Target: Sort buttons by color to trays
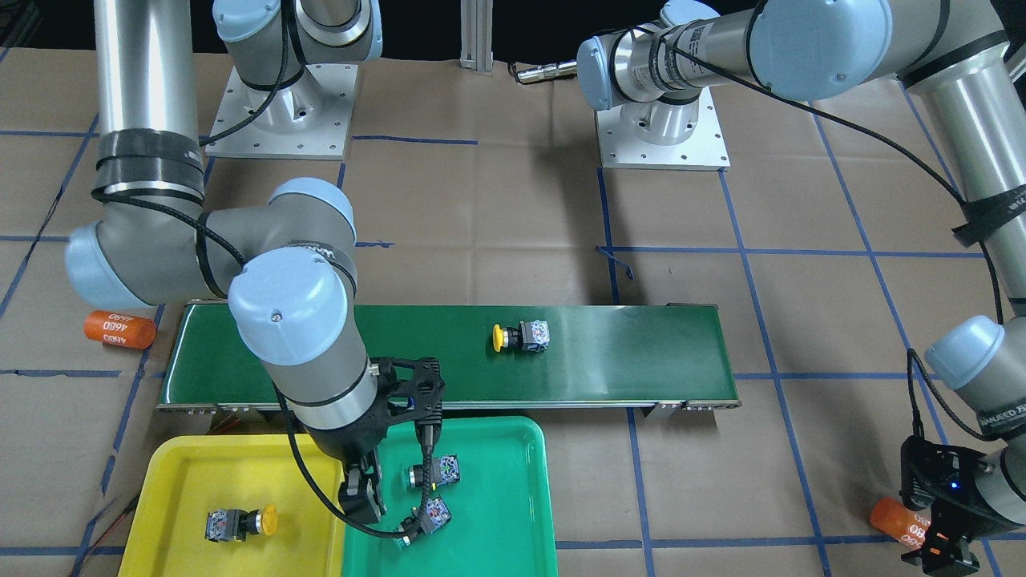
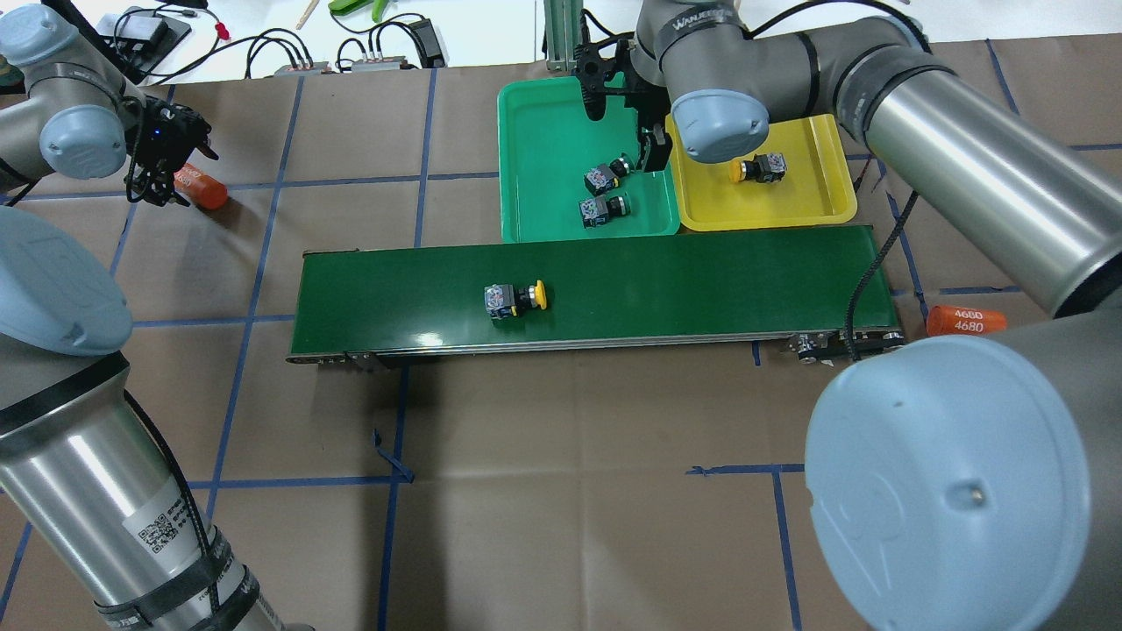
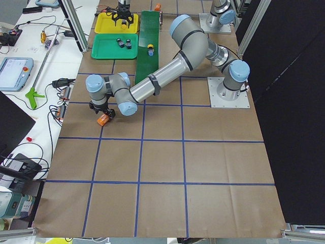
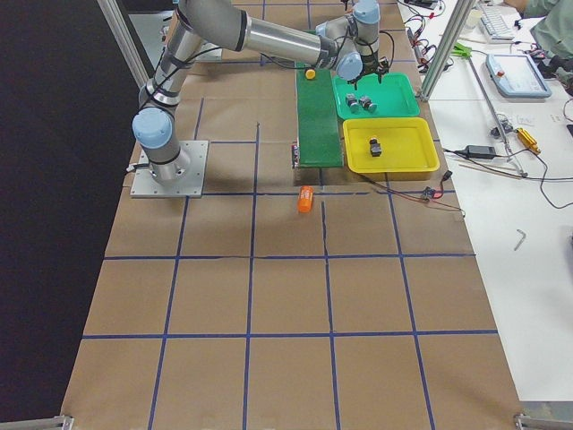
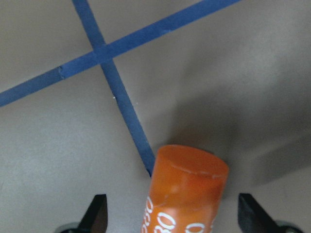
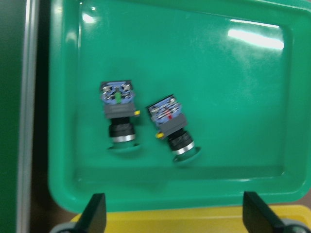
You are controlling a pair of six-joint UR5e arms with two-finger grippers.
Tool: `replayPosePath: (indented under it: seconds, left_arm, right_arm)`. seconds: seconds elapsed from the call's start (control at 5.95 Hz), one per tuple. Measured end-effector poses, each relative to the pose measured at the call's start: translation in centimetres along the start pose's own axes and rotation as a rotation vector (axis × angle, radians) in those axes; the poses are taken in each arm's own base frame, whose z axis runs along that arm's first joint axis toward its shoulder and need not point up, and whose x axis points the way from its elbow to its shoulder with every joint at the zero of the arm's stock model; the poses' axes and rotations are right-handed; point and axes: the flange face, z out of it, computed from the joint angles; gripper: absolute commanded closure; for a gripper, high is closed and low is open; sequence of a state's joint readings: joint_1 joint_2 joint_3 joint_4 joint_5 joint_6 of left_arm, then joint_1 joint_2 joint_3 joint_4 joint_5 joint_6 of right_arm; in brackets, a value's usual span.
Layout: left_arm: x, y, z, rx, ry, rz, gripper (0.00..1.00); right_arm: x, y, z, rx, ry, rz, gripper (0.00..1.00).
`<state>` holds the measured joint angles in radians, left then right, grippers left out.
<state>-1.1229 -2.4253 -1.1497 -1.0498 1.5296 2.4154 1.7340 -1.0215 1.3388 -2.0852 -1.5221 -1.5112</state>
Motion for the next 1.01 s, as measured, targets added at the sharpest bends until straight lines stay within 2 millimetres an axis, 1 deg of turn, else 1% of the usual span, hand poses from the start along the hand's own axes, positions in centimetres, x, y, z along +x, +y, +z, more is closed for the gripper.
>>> replayPosePath:
  seconds: [0.17,0.34,0.5,0.67,0.84,1.01]
  left_arm:
    - [0.0,0.1,0.9,-0.001,0.000,0.037,0.91]
    - [0.0,0.0,0.6,-0.013,-0.006,0.069,0.91]
    - [0.4,-0.5,-0.7,-0.008,0.001,0.053,0.91]
    - [1.2,-2.1,-2.7,0.011,0.018,-0.005,0.91]
    - [2.7,-5.1,-4.6,0.034,0.038,-0.085,0.91]
    - [4.6,-9.5,-6.3,0.055,0.059,-0.170,0.91]
  right_arm:
    - [-2.7,1.1,-3.7,-0.017,-0.071,0.018,0.00]
    - [-6.4,1.8,-6.1,-0.025,-0.123,0.032,0.00]
    - [-10.2,2.0,-7.1,-0.027,-0.153,0.044,0.00]
    - [-12.6,1.7,-7.4,-0.023,-0.166,0.074,0.00]
    - [-13.5,1.1,-7.2,-0.020,-0.174,0.119,0.00]
    - [-14.0,0.3,-6.5,-0.019,-0.186,0.149,0.00]
